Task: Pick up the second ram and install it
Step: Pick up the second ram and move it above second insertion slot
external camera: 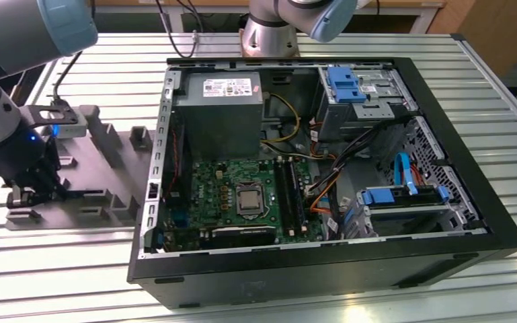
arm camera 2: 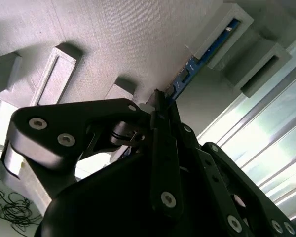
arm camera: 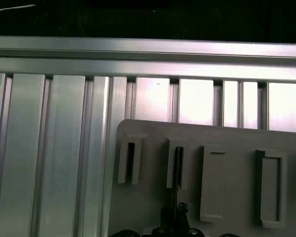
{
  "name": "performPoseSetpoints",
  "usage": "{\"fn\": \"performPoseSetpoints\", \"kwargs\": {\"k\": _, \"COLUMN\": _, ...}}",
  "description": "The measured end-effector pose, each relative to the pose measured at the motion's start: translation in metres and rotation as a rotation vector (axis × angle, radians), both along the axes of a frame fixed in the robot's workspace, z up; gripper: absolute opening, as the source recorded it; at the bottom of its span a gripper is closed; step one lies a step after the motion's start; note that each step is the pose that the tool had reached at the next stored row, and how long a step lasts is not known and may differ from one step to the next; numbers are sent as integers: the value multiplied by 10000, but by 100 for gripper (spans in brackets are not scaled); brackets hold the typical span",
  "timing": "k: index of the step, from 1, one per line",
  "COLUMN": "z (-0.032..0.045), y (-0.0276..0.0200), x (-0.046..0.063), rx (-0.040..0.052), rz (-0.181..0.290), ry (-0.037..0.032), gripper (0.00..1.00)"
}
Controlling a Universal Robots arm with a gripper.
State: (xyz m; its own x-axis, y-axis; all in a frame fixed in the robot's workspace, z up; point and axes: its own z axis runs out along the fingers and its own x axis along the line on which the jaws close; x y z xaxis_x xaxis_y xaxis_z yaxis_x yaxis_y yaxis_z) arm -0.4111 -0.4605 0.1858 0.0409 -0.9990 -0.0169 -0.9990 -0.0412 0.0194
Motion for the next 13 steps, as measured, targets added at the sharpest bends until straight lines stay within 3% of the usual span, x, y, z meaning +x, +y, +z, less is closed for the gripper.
{"fn": "performPoseSetpoints", "kwargs": {"k": 7, "z": -3, "y": -8, "x": 0, "rx": 0, "rz": 623, "ry": -1, "gripper": 14}}
{"fn": "performPoseSetpoints", "kwargs": {"k": 13, "z": -3, "y": -9, "x": 0, "rx": -1, "rz": 612, "ry": 0, "gripper": 14}}
